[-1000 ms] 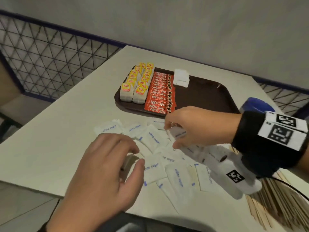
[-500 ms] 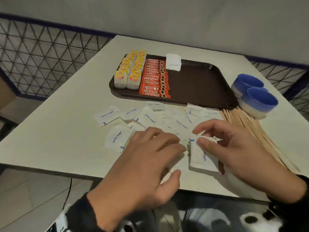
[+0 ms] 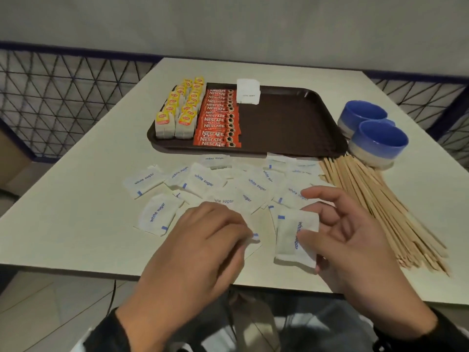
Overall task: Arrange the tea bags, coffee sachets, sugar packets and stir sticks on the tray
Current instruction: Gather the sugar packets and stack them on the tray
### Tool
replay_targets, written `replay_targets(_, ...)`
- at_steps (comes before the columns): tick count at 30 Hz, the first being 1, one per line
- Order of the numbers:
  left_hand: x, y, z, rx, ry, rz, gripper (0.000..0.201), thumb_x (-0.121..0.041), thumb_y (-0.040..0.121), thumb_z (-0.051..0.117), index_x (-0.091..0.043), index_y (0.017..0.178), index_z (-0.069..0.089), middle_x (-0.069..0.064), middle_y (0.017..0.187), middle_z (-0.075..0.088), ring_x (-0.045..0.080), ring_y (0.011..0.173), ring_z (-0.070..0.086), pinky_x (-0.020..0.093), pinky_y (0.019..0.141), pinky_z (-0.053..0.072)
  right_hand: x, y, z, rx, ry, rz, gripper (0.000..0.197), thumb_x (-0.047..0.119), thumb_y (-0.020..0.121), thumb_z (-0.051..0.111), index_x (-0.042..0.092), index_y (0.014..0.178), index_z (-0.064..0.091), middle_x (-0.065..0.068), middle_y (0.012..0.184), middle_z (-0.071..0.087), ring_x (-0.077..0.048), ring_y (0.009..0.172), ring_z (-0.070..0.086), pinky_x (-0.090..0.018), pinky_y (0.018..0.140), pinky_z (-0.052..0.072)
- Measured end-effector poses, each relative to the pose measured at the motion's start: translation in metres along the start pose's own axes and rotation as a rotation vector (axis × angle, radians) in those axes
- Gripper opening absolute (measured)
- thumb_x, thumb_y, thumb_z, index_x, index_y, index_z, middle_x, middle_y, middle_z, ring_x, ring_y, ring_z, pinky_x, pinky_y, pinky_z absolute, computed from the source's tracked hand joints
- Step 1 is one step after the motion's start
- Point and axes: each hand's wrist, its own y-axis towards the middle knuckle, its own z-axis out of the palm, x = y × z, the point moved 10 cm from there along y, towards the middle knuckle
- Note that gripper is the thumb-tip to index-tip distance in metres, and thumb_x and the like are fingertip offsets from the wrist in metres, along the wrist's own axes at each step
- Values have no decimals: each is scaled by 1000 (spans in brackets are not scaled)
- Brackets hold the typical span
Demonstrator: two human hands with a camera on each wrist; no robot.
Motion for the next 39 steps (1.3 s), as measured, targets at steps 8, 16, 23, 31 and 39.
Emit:
replay_targets(8,7,2,-24,-193,-154,-103,16,-18,98,55,-24,109,66,-12,87,51,15,83,49,26,73,39,7,-5,3,109,29,-94,11,3,74,81,13,77,78,-11,75,70,-20,68,61,-39,67,46)
replay_targets(16,-11,11,-10,-85,-352,-28,17,-23,98,55,-23,102,72,-26,99,63,8,92,61,21,79,45,13,-10,24,252,-160,-199,11,9,86,64,14,85,74,5,129,65,-12,118,62,-14,86,47)
replay_targets(23,-5,11,-5,-68,-486,-96,18,-24,95,59,-31,103,73,-29,84,60,1,74,59,10,69,39,10,-10,36,271,-269,-222,12,11,94,60,18,94,70,1,111,67,-22,107,64,-27,88,51)
replay_targets(31,-4,8,-2,-18,-545,-141,15,-27,94,57,-35,103,66,-19,82,64,11,72,63,15,64,45,8,-15,41,239,-500,-269,13,25,95,59,35,99,66,27,151,43,-2,150,24,-33,108,34)
replay_targets(39,-4,7,-3,-31,-497,-184,19,-33,84,73,-37,100,64,-16,81,64,10,73,64,14,63,46,8,-14,50,251,-652,-305,13,26,96,52,36,98,60,30,140,45,-5,148,27,-39,105,39)
